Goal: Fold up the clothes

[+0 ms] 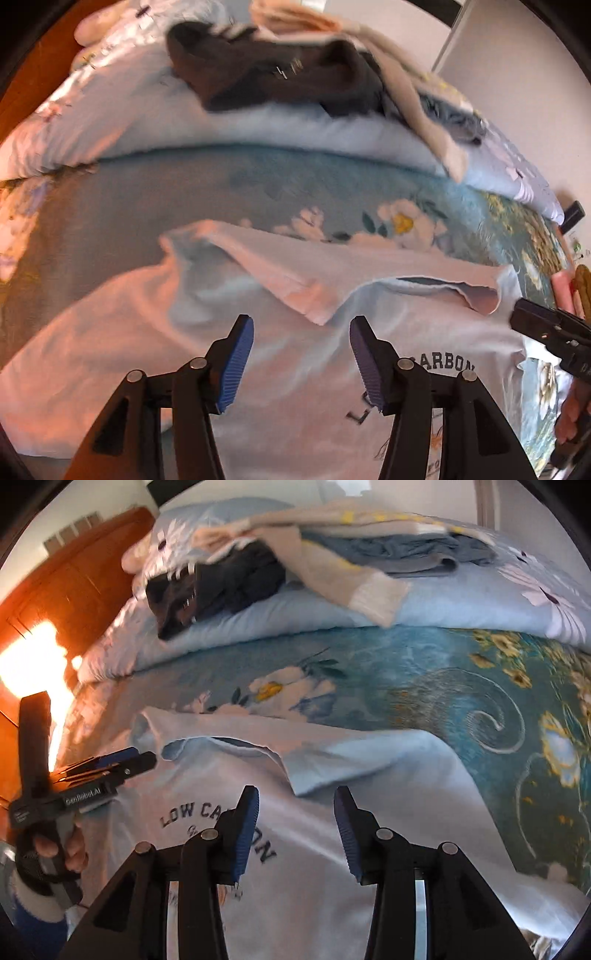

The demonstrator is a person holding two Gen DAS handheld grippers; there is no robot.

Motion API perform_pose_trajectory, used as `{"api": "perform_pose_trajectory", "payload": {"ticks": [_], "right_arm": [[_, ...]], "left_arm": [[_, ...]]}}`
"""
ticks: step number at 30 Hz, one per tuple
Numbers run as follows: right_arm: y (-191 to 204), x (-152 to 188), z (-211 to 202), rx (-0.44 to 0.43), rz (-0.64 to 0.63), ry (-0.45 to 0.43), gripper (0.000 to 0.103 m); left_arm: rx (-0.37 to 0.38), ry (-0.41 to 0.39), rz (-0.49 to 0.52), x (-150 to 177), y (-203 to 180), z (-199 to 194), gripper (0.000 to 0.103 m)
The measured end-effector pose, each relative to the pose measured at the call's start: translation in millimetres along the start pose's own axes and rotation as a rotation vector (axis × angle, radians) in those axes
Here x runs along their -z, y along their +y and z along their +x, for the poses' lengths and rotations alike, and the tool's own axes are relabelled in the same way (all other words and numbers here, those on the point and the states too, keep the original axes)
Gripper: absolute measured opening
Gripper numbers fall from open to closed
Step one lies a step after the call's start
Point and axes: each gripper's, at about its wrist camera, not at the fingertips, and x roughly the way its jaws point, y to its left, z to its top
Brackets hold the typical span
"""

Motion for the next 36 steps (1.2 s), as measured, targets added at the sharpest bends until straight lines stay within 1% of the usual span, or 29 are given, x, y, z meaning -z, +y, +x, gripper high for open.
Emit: {"api": "perform_pose_trajectory", "payload": {"ticks": [2, 3, 4, 5, 6, 7, 8, 10, 12, 14, 17, 19, 20, 21, 22, 23, 24, 25, 26, 28, 29, 30, 31, 32, 33, 34, 35, 36], "right_arm": [[4, -5, 12, 0.068, -0.014, 0.018, 0.043], [5, -7, 17, 0.091, -0.014, 0.025, 0.043], [2, -9, 19, 0.091, -0.001, 0.028, 0.043], [-2, -12, 20, 0.088, 0.015, 0.030, 0.042], [-5, -15, 21, 0.085, 0.032, 0.031, 0.037], [-7, -18, 22, 0.083, 0.042, 0.035, 0.016], [-8, -20, 22, 0.082, 0.042, 0.041, 0.005], [-11, -28, 21, 0.064, 0.048, 0.040, 0.005], [-12, -39, 17, 0.050, 0.046, 0.022, 0.005], [-14, -54, 12, 0.055, 0.054, -0.010, 0.005], [-18, -74, 12, 0.065, 0.088, -0.045, 0.005], [-28, -77, 18, 0.038, 0.146, -0.042, 0.005], [-33, -77, 21, 0.022, 0.176, -0.038, 0.006], [-39, -77, 24, 0.007, 0.206, -0.034, 0.006], [-44, -77, 27, -0.008, 0.236, -0.030, 0.015], [-49, -77, 27, -0.018, 0.258, -0.030, 0.029], [-53, -75, 24, -0.017, 0.265, -0.035, 0.034], [-56, -75, 22, -0.013, 0.265, -0.032, 0.044], [-59, -76, 19, -0.012, 0.262, -0.028, 0.045], [-65, -74, 9, -0.022, 0.256, -0.033, 0.045], [-66, -73, 5, -0.035, 0.257, -0.037, 0.045], [-66, -72, 2, -0.039, 0.251, -0.041, 0.046], [-65, -73, -2, -0.026, 0.231, -0.043, 0.047], [-64, -74, -5, -0.013, 0.211, -0.044, 0.053], [-62, -75, -8, 0.000, 0.191, -0.046, 0.056], [-61, -76, -10, 0.000, 0.176, -0.043, 0.057], [-59, -77, -10, -0.027, 0.170, -0.030, 0.057], [-58, -78, -10, -0.042, 0.167, -0.020, 0.057]], "left_arm": [[-0.013, -0.001, -0.026, -6, 0, 4, 0.057], [-0.015, -0.002, -0.037, -7, 2, 4, 0.053], [-0.010, 0.001, -0.050, -11, 3, 5, 0.046], [-0.009, 0.009, -0.058, -13, 5, 7, 0.031], [-0.009, 0.016, -0.066, -16, 7, 8, 0.018], [-0.009, 0.024, -0.074, -19, 9, 10, 0.011], [0.003, 0.022, -0.077, -22, 9, 10, 0.009], [0.030, 0.013, -0.082, -28, 11, 9, 0.005], [0.060, -0.008, -0.115, -39, 15, 6, 0.005], [0.089, -0.032, -0.151, -51, 18, 4, 0.005], [0.137, -0.054, -0.237, -69, 26, 11, 0.006], [0.177, -0.050, -0.298, -76, 32, 19, 0.007], [0.194, -0.046, -0.325, -79, 35, 24, 0.010], [0.193, -0.043, -0.325, -79, 34, 26, 0.015], [0.189, -0.041, -0.322, -80, 33, 27, 0.019], [0.193, -0.044, -0.309, -80, 31, 27, 0.027], [0.199, -0.050, -0.293, -80, 30, 26, 0.041], [0.207, -0.060, -0.282, -80, 29, 24, 0.049], [0.214, -0.073, -0.283, -80, 30, 23, 0.057], [0.235, -0.098, -0.322, -82, 35, 20, 0.061], [0.263, -0.100, -0.376, -84, 42, 21, 0.063], [0.285, -0.093, -0.423, -85, 48, 23, 0.063], [0.293, -0.077, -0.488, -87, 55, 26, 0.063], [0.289, -0.067, -0.531, -87, 59, 28, 0.063], [0.281, -0.071, -0.542, -88, 60, 26, 0.063], [0.273, -0.077, -0.547, -88, 60, 23, 0.063], [0.262, -0.082, -0.519, -89, 58, 20, 0.063], [0.235, -0.082, -0.468, -91, 53, 16, 0.063]]}}
